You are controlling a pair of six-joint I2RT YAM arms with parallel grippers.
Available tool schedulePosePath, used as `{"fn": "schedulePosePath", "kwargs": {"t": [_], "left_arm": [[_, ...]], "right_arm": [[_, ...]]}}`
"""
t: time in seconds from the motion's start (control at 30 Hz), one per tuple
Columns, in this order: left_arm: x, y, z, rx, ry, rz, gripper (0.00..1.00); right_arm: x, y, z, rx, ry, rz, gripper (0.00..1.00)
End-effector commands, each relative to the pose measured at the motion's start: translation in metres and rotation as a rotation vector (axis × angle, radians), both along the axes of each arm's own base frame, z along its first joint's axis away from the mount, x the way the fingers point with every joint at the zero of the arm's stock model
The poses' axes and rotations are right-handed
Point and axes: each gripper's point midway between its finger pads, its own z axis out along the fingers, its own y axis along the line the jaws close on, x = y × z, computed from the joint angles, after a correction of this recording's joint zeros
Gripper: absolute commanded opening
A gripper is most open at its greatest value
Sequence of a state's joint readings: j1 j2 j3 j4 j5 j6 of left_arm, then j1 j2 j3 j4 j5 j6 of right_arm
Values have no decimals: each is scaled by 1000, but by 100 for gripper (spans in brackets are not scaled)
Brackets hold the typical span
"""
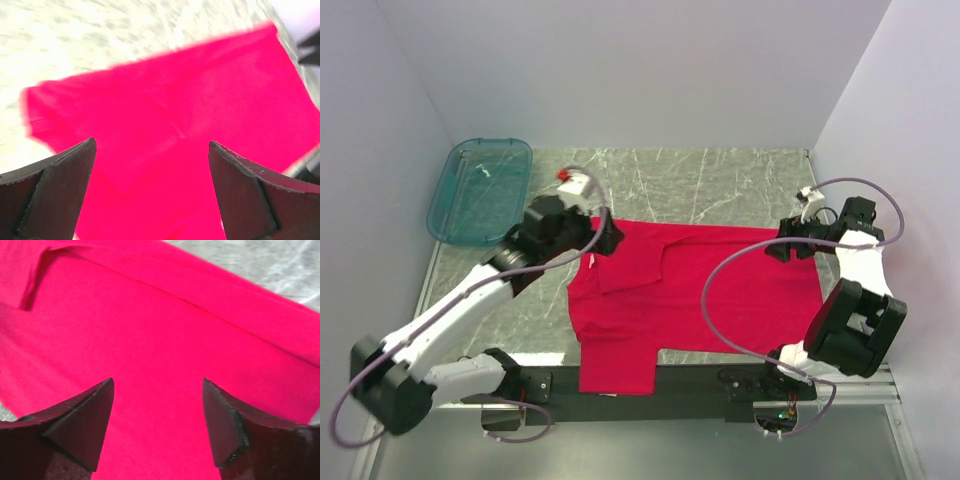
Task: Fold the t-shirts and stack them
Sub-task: Fold the tshirt
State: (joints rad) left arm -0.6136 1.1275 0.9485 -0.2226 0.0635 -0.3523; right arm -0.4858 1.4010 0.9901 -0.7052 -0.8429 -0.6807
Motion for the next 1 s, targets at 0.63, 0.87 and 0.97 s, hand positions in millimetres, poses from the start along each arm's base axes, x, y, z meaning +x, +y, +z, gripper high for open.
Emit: {"fn": "schedulePosePath", "kwargs": {"t": [0.63, 0.87, 0.97], "left_arm": [[-5, 95, -22, 170, -57, 245, 99], [-3, 95, -27, 179, -45, 245, 99], [-2, 93, -29, 179, -34, 237, 98]], "right_arm": [[135, -127, -40, -246, 236, -578, 55], [141, -141, -58, -283, 290, -621, 51], [136, -143, -66, -297, 302, -625, 51]]}}
